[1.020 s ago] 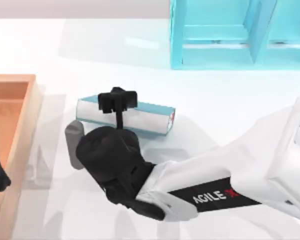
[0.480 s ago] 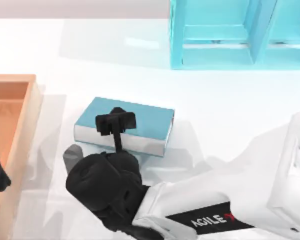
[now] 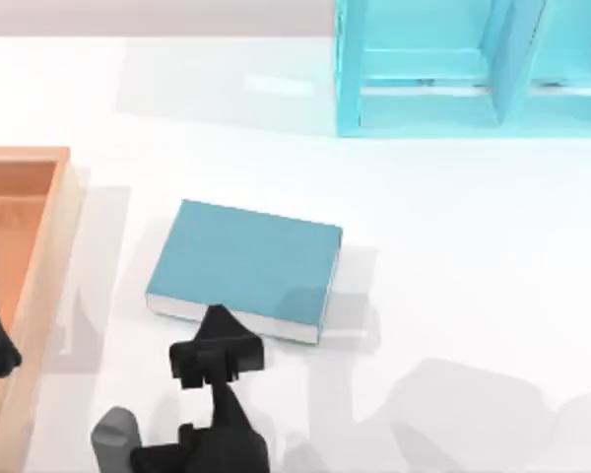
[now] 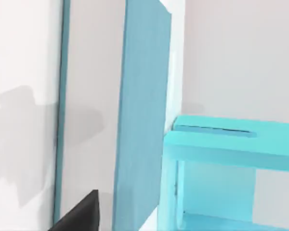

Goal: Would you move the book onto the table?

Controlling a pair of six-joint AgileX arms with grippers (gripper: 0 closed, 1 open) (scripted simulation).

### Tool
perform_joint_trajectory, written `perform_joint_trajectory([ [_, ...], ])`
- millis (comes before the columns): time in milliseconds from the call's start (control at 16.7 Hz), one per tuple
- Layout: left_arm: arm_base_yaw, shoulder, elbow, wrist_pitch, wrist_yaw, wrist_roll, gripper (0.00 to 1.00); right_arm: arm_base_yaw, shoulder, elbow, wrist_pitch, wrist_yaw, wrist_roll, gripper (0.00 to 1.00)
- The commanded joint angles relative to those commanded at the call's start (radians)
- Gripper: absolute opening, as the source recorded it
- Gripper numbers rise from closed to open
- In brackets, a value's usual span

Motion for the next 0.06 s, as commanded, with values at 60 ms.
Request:
perform_joint_trajectory([
  [60,0.0,0.0,0.0,0.0,0.0,0.0,1.0,0.007,-0.005,-0.002,-0.007,0.005,0.007,1.0],
])
